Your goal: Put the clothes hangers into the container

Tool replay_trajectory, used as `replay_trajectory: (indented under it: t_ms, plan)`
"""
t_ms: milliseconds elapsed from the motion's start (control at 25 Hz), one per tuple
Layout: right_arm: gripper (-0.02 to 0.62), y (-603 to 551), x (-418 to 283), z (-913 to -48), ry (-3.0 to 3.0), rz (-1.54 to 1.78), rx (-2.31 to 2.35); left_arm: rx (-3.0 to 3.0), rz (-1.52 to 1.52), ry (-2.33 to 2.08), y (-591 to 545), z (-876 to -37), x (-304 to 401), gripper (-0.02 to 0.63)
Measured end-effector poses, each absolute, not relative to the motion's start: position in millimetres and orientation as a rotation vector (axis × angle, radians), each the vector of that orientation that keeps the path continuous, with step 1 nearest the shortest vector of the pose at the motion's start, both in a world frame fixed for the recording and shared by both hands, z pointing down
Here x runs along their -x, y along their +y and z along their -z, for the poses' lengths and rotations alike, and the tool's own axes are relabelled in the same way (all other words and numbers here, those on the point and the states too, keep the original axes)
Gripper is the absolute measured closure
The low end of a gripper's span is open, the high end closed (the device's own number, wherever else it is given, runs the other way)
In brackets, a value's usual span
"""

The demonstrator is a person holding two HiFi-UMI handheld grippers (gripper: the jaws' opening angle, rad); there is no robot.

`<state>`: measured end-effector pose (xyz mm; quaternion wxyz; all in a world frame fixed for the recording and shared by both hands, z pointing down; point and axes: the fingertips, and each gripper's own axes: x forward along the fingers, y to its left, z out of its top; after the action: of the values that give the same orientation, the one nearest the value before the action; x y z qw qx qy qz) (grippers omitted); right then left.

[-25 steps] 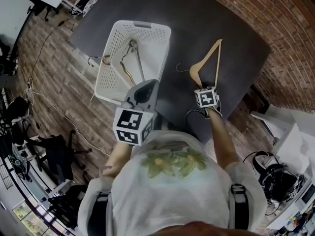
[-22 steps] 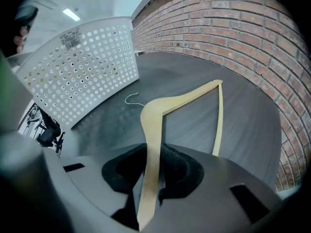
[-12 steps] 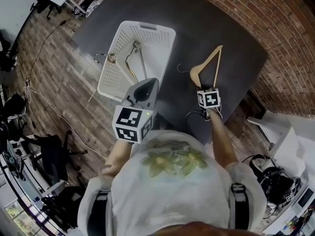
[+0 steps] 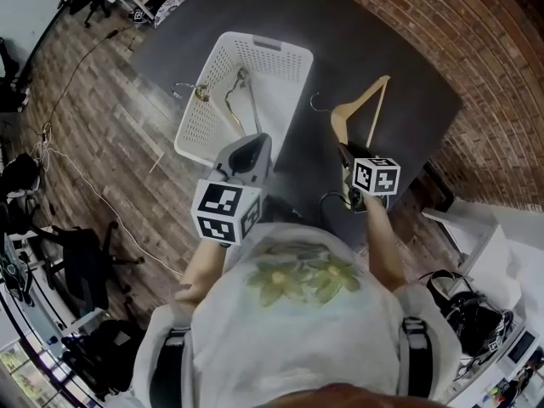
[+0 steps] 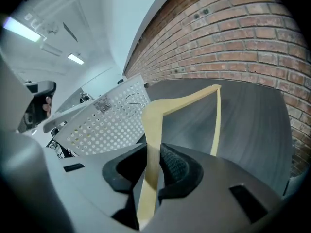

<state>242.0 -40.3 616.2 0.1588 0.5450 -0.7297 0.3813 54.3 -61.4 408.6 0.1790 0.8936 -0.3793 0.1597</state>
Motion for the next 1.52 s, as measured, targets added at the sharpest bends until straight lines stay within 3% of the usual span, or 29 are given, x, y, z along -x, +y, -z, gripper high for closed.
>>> replay_trajectory:
  t_ms: [600, 1520]
  plan:
    - [0.495, -31, -206, -508, -2.372, -1.071, -1.536, -2.506, -0.428, -1.095, -48, -408, -24, 0.578]
    - [0.494, -22, -118, -396, -2.833, -1.158, -1.119, -2.468, -0.416, -1.161, -42, -410, 8, 0.578]
